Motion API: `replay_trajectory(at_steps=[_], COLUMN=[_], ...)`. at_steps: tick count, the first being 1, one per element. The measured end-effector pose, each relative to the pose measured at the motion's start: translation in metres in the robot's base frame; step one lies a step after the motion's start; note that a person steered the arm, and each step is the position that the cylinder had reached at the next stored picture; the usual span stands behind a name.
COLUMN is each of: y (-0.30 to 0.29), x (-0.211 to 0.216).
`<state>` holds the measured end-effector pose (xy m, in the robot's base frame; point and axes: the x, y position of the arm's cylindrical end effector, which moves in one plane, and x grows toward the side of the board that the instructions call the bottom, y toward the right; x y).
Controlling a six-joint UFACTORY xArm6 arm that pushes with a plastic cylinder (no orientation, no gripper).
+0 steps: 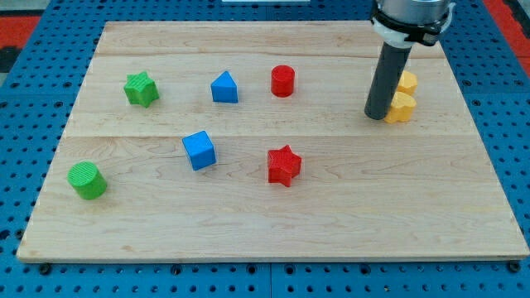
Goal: Move the red star to the bottom of the yellow heart
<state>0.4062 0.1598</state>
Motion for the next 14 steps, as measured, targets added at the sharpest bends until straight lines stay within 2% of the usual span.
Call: replay_trajectory(at_steps=[2, 4, 5, 6, 7, 8, 9, 10, 11, 12, 13, 14], y=[0.005, 0.002, -0.08, -0.186, -0.195, -0.133, -0.045, -0.026, -0.068, -0.055, -0.013, 0.012], x=[0.008, 0.114, 0.149, 0.154, 0.116, 0.08, 0.073, 0.074, 0.109, 0.135, 0.121, 0.078])
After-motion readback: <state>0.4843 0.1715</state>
